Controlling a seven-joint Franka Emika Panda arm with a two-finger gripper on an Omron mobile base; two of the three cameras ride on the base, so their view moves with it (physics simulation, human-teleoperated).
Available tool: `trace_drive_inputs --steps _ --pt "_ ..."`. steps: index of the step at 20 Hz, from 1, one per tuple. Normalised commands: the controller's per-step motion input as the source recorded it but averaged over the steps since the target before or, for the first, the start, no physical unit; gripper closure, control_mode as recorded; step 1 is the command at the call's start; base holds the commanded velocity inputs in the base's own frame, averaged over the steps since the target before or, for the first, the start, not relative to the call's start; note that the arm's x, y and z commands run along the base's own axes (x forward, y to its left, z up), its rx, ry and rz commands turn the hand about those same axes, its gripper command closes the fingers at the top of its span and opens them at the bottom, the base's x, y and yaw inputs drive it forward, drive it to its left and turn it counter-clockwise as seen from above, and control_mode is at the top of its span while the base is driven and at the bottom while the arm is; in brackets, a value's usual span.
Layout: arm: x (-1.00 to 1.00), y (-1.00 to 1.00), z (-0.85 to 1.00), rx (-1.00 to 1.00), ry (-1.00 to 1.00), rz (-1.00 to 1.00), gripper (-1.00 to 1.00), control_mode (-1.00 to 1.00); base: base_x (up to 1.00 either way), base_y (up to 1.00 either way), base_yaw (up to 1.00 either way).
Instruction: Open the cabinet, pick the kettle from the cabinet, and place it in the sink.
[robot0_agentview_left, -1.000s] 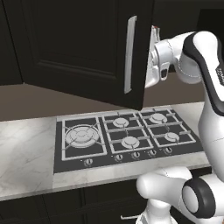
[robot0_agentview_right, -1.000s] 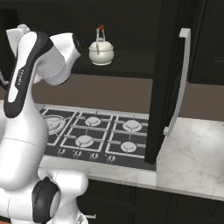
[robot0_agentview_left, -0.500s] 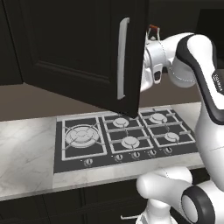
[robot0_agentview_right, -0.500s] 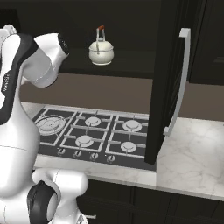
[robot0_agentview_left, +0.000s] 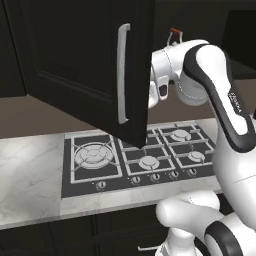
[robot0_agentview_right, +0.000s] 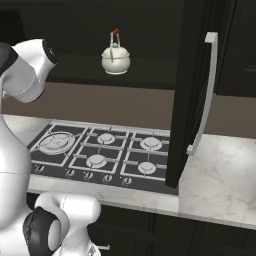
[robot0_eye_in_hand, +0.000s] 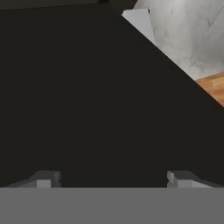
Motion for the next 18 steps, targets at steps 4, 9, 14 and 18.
trace_drive_inputs --steps 4,9,14,18 --pt "-0.12 0.51 0.0 0.0 0.08 0.0 -1.0 -1.0 0.0 0.0 0.0" --pt "-0.06 0.52 0.0 0.0 0.07 0.0 -1.0 -1.0 0.0 0.0 0.0" --pt "-0.01 0.45 0.0 0.0 0.07 0.0 -1.0 -1.0 0.0 0.0 0.0" --pt "0.0 0.2 0.0 -0.03 0.07 -0.05 -1.0 -1.0 0.0 0.0 0.0"
